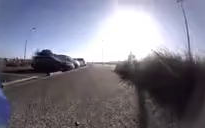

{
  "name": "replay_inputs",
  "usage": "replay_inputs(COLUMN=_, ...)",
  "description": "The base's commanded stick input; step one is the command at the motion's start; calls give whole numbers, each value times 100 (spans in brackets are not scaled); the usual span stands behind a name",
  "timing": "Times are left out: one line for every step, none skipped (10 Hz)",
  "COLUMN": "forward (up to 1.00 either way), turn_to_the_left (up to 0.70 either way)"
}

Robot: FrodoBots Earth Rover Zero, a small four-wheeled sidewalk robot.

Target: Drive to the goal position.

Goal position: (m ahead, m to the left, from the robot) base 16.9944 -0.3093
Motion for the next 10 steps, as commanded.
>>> replay_inputs(forward=70, turn_to_the_left=0)
replay_inputs(forward=70, turn_to_the_left=0)
replay_inputs(forward=70, turn_to_the_left=0)
replay_inputs(forward=70, turn_to_the_left=0)
replay_inputs(forward=70, turn_to_the_left=0)
replay_inputs(forward=70, turn_to_the_left=0)
replay_inputs(forward=70, turn_to_the_left=0)
replay_inputs(forward=70, turn_to_the_left=0)
replay_inputs(forward=70, turn_to_the_left=0)
replay_inputs(forward=70, turn_to_the_left=0)
